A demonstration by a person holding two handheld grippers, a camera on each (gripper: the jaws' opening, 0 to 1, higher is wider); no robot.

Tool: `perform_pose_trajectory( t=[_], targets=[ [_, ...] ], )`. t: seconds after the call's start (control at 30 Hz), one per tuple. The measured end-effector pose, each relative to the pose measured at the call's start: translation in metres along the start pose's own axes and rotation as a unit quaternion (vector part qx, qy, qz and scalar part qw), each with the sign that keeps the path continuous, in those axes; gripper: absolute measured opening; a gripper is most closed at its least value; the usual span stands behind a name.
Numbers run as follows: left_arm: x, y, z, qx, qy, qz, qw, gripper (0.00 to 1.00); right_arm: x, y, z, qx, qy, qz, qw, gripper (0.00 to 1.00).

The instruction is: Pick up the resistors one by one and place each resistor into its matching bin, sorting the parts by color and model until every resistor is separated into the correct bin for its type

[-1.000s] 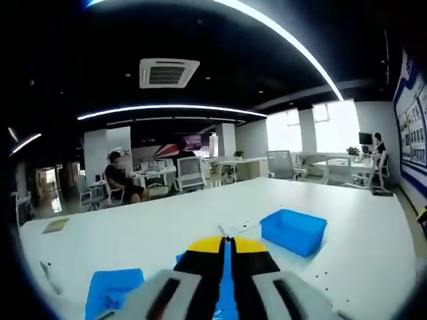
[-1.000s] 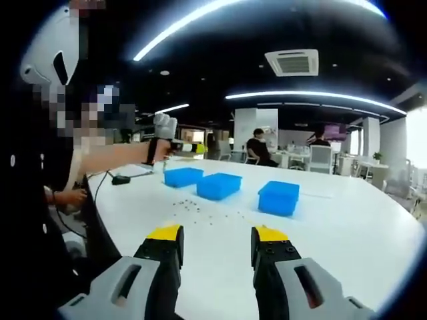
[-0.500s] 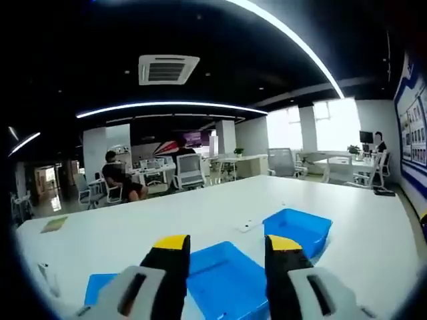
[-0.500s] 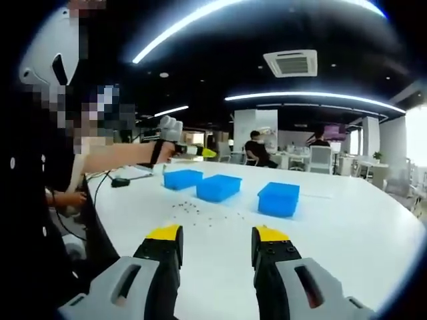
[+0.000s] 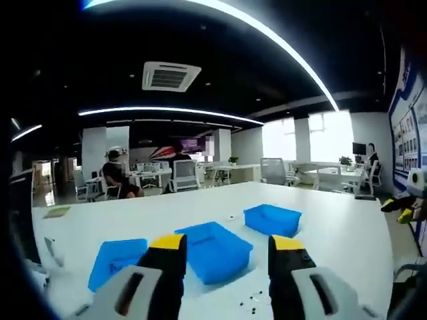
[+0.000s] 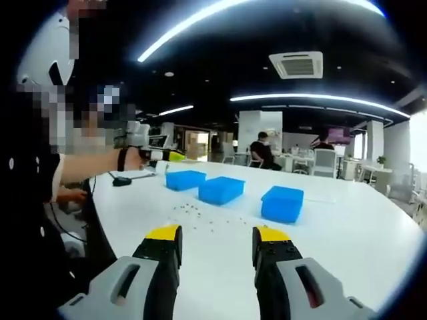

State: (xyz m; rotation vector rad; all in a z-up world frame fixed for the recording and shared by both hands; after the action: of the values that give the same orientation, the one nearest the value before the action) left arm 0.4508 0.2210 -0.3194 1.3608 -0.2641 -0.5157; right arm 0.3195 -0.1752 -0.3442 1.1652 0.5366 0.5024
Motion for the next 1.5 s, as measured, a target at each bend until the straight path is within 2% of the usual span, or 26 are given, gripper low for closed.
perform_pose_trajectory(
  t=[0.1,0.17,0.37,0.47,0.6,0.7,1.0,1.07,1.1,1.27,1.5],
  targets=[
    [-0.026,-0.012,0.004,-0.016,-0.006,0.000,0.9998,0.50,0.004,0.003,-0.001,-0.005,0.007,0.000,1.0000,0.44],
    [-0.042,-0.018,0.009,-0.056,-0.009,0.002,0.9984,0.50,0.008,0.007,-0.003,-0.010,0.012,0.000,0.9999,0.44],
    [-0.095,-0.032,0.018,-0.050,-0.007,0.025,0.9984,0.53,0.015,0.017,-0.007,-0.020,0.027,0.008,0.9994,0.44],
    [-0.119,-0.041,0.016,-0.014,0.026,0.006,0.9996,0.54,0.016,0.018,-0.008,-0.023,0.030,0.008,0.9992,0.44],
    [-0.142,-0.047,0.019,-0.035,0.022,0.004,0.9991,0.59,0.017,0.018,-0.008,-0.026,0.030,0.004,0.9992,0.44],
    [-0.151,-0.048,0.019,-0.031,0.029,-0.004,0.9991,0.59,0.017,0.018,-0.010,-0.026,0.031,0.003,0.9992,0.44],
    [-0.143,-0.051,0.017,-0.027,0.030,-0.028,0.9988,0.60,0.014,0.016,-0.011,-0.024,0.031,-0.001,0.9992,0.44],
    [-0.138,-0.053,0.018,-0.022,0.033,-0.049,0.9980,0.59,0.012,0.014,-0.010,-0.023,0.029,-0.003,0.9993,0.44],
    [-0.136,-0.054,0.018,-0.017,0.039,-0.068,0.9967,0.59,0.012,0.014,-0.009,-0.023,0.028,-0.004,0.9993,0.44],
    [-0.121,-0.054,0.017,0.002,0.035,-0.122,0.9919,0.58,0.010,0.009,-0.009,-0.018,0.027,-0.008,0.9994,0.44],
    [-0.097,-0.037,0.008,0.006,0.028,-0.158,0.9870,0.56,0.012,0.002,-0.011,-0.011,0.031,-0.015,0.9993,0.44]
  ],
)
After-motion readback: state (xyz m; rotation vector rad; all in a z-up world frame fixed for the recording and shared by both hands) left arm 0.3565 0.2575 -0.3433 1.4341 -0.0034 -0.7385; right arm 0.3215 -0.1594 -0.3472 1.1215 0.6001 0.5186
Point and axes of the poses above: the point that each gripper's makers call its tool centre point, and the gripper's own axes: x roughly forward along the fingers, z roughly to its right, y roughly out of its top, the point moved 10 cm from there along -x, roughly backward along the fingers, and after that the axes turned 13 degrees about -x, right-handed, at the moved point
